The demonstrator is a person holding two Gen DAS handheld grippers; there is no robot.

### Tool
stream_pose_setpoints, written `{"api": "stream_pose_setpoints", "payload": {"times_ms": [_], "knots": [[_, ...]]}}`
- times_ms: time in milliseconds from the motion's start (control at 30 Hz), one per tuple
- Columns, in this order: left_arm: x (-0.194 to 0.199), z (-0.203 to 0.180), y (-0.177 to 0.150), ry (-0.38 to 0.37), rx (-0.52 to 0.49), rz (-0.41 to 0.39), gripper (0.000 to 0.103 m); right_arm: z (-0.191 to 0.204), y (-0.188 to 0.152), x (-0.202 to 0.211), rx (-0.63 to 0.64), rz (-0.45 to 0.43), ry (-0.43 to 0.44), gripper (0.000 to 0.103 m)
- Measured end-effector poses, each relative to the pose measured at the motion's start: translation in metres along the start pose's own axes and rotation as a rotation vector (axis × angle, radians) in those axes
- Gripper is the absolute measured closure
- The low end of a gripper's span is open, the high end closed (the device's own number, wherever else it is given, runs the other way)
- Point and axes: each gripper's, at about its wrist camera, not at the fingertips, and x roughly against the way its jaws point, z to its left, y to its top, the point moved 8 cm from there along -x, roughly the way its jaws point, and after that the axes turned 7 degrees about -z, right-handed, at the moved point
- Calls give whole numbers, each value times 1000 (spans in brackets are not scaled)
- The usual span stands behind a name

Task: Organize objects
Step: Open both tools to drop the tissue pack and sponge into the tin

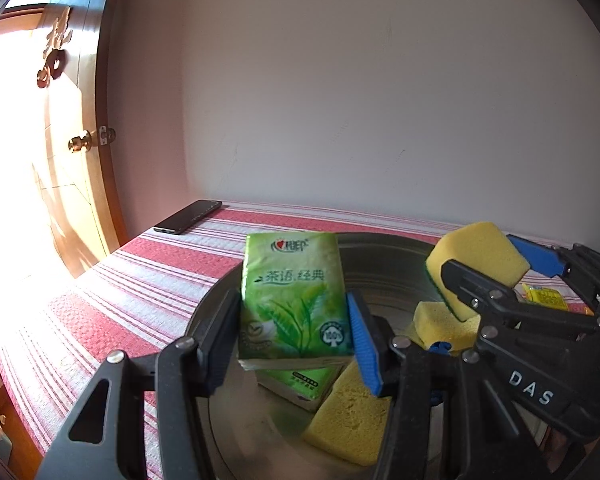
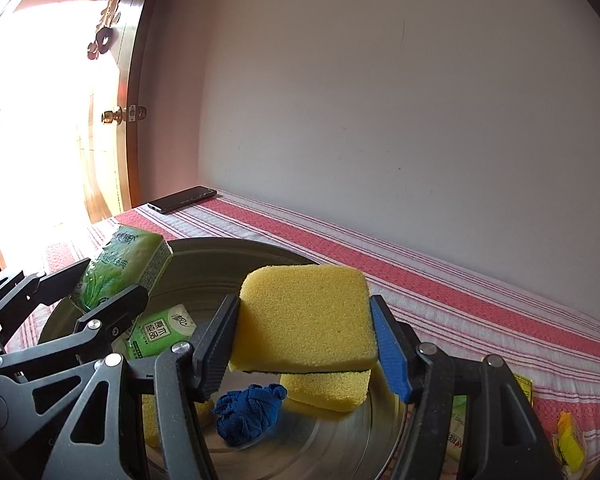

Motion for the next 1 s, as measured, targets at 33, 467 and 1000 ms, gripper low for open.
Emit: {"api": "stream_pose_setpoints", "payload": {"times_ms": [33, 467, 1000], "knots": [[0, 0, 0, 1, 1, 1, 51, 0, -1, 0, 0, 4, 4, 37], [4, 0, 0, 18, -2, -6, 49, 0, 0, 1, -6, 8, 16, 36], [27, -8, 8, 23, 2, -66, 1, -34, -6, 16, -102, -12, -44, 29]]}}
